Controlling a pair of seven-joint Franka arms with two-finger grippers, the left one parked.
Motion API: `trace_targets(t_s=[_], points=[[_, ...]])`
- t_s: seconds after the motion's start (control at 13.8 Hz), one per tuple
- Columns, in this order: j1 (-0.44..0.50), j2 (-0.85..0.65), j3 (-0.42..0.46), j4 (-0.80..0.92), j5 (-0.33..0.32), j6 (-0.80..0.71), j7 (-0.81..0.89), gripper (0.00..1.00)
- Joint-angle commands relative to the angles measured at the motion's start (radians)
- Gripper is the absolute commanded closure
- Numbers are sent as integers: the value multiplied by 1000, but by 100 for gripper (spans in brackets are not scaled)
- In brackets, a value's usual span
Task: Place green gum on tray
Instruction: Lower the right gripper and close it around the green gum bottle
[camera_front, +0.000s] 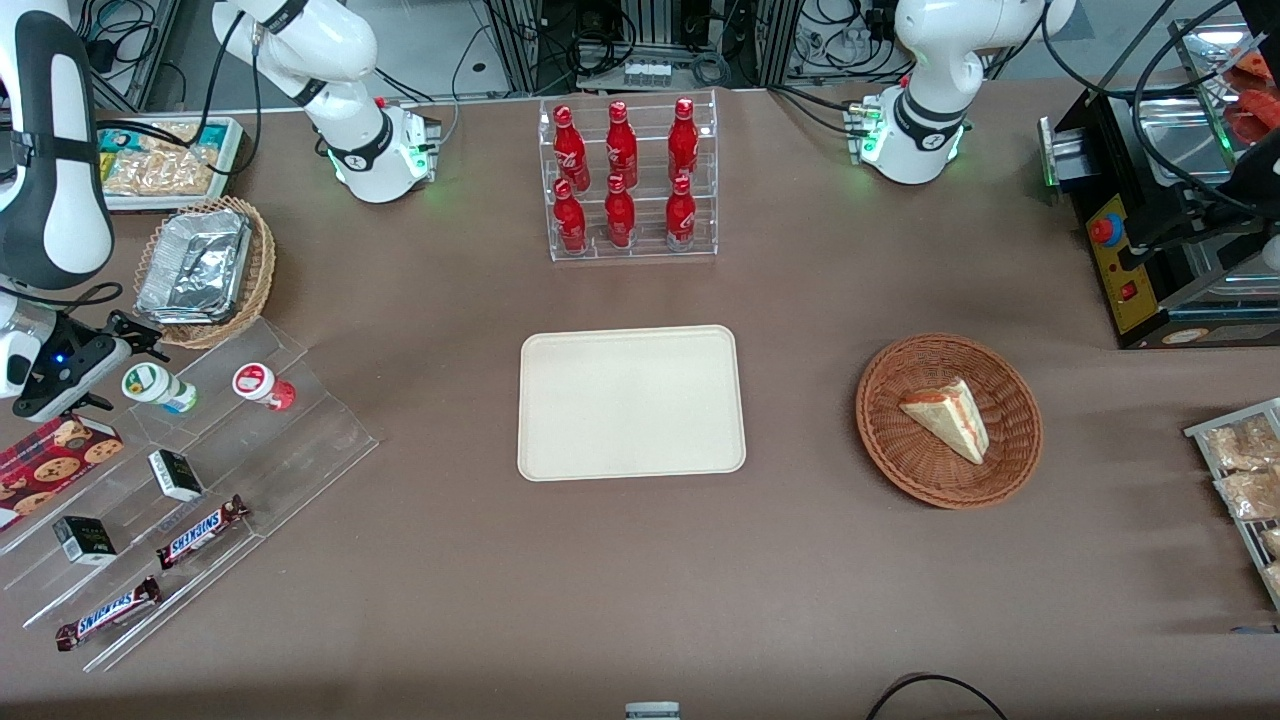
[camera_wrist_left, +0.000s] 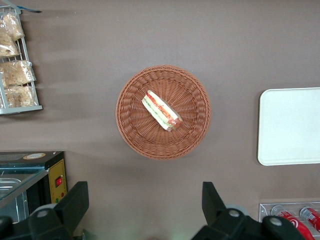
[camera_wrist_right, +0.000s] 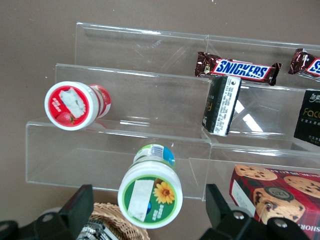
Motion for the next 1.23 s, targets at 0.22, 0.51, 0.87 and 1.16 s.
trace_targets(t_s=[0.22, 0.51, 0.87, 1.16], points=[[-11, 9, 8, -45, -20, 89, -14, 0], [-13, 11, 6, -71, -20, 117, -32, 11], [-8, 9, 8, -66, -24, 102, -34, 100], [24, -8, 20, 2, -24, -2, -3, 100]])
